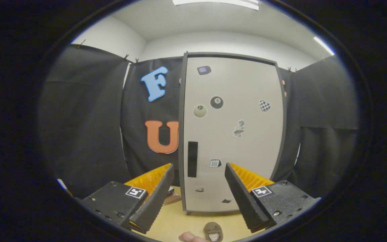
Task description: Open the shoe cabinet door, grab the shoes and put them into the shoe cabinet, then close the shoe cabinet door.
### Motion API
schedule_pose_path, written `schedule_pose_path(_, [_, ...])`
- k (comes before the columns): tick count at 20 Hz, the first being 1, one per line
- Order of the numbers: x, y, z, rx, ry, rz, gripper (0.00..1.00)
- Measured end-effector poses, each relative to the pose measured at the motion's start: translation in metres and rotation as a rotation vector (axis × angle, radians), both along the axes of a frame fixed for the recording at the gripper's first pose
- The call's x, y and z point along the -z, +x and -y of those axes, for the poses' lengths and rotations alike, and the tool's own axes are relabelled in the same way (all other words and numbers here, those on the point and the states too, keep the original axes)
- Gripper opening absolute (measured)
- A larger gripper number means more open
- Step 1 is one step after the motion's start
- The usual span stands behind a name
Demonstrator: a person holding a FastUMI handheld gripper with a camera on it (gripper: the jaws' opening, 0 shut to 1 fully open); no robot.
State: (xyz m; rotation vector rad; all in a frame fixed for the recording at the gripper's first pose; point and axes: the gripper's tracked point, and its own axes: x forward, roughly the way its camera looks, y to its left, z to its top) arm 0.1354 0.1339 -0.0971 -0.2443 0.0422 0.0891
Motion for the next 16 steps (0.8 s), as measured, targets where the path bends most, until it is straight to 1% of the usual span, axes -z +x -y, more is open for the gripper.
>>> schedule_pose_path(4, [0.016,0.068,-0.018,0.012,-0.004,-0.016,0.99])
schedule_pose_path(7, [0.025,0.108,-0.019,0.035,-0.006,-0.028,0.99])
schedule_pose_path(8, [0.030,0.121,-0.015,0.058,-0.004,-0.038,0.99])
schedule_pose_path(9, [0.034,0.130,-0.009,0.081,0.001,-0.048,0.99])
schedule_pose_path(13, [0.045,0.154,-0.003,0.086,0.035,-0.071,0.99])
schedule_pose_path(16, [0.050,0.165,0.006,0.107,0.049,-0.077,0.92])
